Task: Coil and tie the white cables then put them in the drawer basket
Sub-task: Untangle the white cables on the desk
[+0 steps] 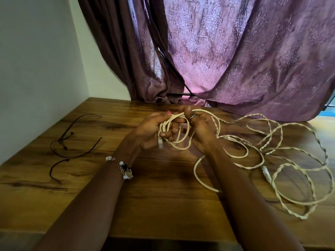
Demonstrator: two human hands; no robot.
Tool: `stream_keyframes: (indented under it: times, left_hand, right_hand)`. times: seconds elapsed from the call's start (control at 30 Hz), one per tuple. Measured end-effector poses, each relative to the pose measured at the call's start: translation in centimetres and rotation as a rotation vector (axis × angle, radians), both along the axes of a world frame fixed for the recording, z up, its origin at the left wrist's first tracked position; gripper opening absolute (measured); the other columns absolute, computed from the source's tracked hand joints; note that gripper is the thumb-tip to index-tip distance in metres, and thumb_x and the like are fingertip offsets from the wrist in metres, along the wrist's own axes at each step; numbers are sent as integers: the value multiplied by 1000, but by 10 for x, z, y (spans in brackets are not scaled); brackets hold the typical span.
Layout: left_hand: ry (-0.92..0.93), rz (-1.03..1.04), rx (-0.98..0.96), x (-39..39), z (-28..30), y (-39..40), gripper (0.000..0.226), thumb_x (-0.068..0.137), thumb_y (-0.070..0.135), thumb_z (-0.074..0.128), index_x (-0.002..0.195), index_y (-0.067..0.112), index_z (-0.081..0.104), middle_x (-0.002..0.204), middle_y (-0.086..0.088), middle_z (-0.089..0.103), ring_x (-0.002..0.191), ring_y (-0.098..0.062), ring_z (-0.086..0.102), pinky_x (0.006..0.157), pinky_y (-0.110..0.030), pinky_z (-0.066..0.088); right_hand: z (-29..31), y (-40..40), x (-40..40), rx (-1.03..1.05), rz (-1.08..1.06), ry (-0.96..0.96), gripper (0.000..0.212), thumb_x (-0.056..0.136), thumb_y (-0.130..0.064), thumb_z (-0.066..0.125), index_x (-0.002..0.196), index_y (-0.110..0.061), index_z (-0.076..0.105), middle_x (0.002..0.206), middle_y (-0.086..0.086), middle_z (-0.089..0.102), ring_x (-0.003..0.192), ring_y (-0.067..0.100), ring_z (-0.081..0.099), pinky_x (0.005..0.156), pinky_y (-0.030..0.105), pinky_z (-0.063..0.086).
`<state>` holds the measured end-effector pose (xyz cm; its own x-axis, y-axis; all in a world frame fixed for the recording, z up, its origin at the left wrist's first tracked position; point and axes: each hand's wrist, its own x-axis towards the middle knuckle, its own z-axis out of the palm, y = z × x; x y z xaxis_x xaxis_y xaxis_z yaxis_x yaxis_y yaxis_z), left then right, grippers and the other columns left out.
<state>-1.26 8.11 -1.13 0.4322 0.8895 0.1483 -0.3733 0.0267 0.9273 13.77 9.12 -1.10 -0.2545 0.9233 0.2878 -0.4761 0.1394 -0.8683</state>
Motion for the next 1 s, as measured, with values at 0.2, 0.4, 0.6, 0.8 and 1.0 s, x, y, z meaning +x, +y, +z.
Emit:
stream_keyframes:
  times: [0.2,0.4,0.6,0.8,1.0]
  left_hand:
    - [-34,-24,-81,16,0,-3,54,102,26,27,84,-4,68,59,-12,64,40,-12,54,47,-25,52]
    - [-94,27,-164,29,-2,-2,52,102,33,22,96,-4,58,47,-3,56,32,-10,46,36,-16,38]
    - [-116,-9,-170,29,0,0,46,101,42,23,75,10,45,33,9,25,24,-1,19,35,-12,11]
    - [-263,16,-213,1,7,8,35,97,36,32,69,16,38,31,10,25,22,-1,17,30,-12,11]
    - [-709,148,-225,-35,7,17,49,100,31,30,57,14,46,32,7,27,22,-8,21,28,-16,18]
  right_hand:
    - [-13,11,-12,-169,-45,98,35,90,-43,61,80,-10,53,52,9,41,35,19,41,40,30,45]
    - [-7,6,-13,-141,-290,51,25,99,-22,46,77,-13,53,51,0,46,39,13,43,40,22,40]
    - [-2,11,-10,-80,-306,106,9,92,-4,54,88,-11,58,68,3,56,58,12,54,55,26,45]
    - [9,24,29,-189,-209,483,19,96,-10,50,87,-26,56,72,-9,69,60,6,53,58,22,38]
    - [7,30,42,-6,-342,421,20,98,-7,45,95,-21,59,70,-3,67,56,10,54,56,21,41]
